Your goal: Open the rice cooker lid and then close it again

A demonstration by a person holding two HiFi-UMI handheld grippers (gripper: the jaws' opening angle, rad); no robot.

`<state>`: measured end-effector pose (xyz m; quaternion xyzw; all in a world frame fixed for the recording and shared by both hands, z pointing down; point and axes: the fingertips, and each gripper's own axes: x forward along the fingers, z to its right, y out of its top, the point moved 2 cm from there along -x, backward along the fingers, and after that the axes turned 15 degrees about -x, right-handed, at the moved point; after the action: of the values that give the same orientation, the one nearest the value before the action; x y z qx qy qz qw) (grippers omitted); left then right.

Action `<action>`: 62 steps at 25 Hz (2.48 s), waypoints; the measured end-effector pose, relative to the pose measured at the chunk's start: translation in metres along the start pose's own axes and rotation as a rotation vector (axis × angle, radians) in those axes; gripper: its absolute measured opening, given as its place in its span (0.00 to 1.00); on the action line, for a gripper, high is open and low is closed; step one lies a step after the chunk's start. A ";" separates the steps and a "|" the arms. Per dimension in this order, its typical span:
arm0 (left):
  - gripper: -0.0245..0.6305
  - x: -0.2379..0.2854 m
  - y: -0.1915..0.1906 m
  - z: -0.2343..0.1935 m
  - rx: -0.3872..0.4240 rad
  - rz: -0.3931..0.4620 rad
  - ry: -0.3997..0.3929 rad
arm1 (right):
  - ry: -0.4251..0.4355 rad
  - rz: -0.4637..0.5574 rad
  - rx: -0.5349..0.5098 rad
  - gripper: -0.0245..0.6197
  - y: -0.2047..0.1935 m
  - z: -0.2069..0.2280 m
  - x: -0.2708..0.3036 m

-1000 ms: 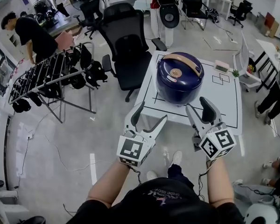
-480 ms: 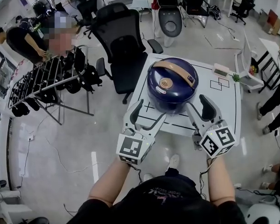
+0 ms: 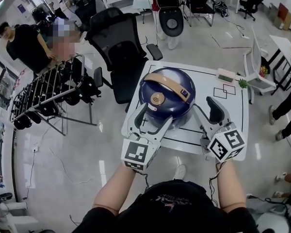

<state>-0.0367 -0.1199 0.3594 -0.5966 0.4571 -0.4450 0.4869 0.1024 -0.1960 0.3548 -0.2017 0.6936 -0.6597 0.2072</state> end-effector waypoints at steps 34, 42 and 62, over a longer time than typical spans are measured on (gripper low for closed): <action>0.57 0.100 -0.012 -0.030 0.580 -0.167 -0.139 | -0.197 0.014 0.059 0.41 -0.012 0.065 0.033; 0.57 0.114 -0.020 -0.035 0.789 -0.181 -0.200 | -0.279 0.014 0.067 0.41 -0.013 0.060 0.036; 0.46 0.148 -0.045 -0.032 1.105 -0.230 -0.363 | -0.424 -0.005 0.052 0.41 -0.013 0.055 0.030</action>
<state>-0.0349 -0.2657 0.4205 -0.3670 -0.0005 -0.5580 0.7443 0.1080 -0.2588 0.3644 -0.3325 0.6165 -0.6208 0.3520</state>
